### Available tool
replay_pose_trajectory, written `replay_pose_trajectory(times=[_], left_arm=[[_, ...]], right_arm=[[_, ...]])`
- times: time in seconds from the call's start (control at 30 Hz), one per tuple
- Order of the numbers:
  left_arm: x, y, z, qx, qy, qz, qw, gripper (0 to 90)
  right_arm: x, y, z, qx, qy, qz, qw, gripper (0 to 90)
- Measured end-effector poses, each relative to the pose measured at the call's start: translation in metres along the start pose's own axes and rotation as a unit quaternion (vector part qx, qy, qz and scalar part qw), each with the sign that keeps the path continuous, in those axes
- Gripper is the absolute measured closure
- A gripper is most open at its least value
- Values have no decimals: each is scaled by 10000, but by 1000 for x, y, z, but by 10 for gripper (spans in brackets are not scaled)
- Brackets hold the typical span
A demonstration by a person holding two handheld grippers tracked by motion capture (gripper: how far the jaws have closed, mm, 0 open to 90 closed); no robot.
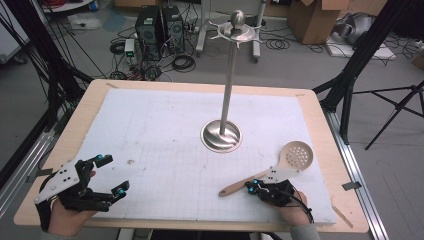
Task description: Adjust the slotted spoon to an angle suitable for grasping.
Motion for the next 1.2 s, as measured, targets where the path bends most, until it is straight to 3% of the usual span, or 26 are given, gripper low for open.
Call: replay_pose_trajectory(times=[0.87, 1.2], left_arm=[[-13, 4, 1, -12, -104, -13, 9999, 43], [-15, 6, 2, -29, -134, 3, 9999, 42]], right_arm=[[28, -29, -21, 68, 412, 153, 9990, 900], [37, -40, -33, 230, 460, 163, 9985, 900]])
Point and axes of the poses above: each handheld gripper's, and its own axes: x roughly forward along the jaws, y roughly out of its underside, z roughly to its left, the point moved 10 cm from there along x, roughly forward along the jaws, and after that the axes turned 12 degrees about z, right-handed, at the moved point
